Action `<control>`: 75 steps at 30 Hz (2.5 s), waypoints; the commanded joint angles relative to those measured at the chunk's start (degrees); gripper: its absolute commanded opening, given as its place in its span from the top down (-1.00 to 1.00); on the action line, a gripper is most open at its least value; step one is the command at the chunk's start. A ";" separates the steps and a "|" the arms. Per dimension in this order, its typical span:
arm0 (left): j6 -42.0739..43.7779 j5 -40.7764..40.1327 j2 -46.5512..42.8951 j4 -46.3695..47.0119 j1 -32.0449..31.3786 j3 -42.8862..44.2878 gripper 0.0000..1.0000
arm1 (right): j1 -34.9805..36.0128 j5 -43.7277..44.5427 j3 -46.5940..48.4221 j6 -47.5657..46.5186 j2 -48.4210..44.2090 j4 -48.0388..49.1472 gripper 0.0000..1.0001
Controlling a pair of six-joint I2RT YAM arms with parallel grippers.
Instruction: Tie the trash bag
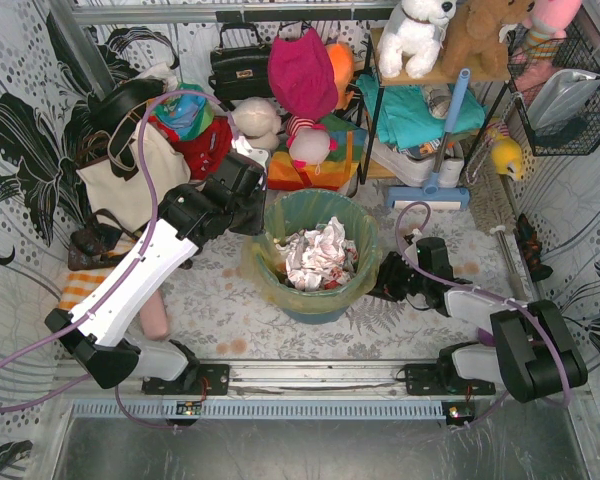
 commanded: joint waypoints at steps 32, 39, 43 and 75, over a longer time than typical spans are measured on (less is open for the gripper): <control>-13.68 -15.43 -22.67 6.01 1.01 -12.13 0.24 | -0.21 -1.67 -0.62 2.23 0.18 4.41 1.00; -23.91 -11.63 -30.59 9.86 1.57 -30.28 0.21 | -0.25 -1.94 2.17 0.12 -0.89 -0.87 1.00; -29.05 -7.08 -34.16 16.91 1.75 -41.45 0.21 | -0.26 -1.97 3.86 -0.89 -1.91 -3.98 1.00; -39.29 10.56 -32.57 76.75 3.91 -85.62 0.08 | -0.27 3.36 12.23 -3.51 -10.02 -25.60 1.00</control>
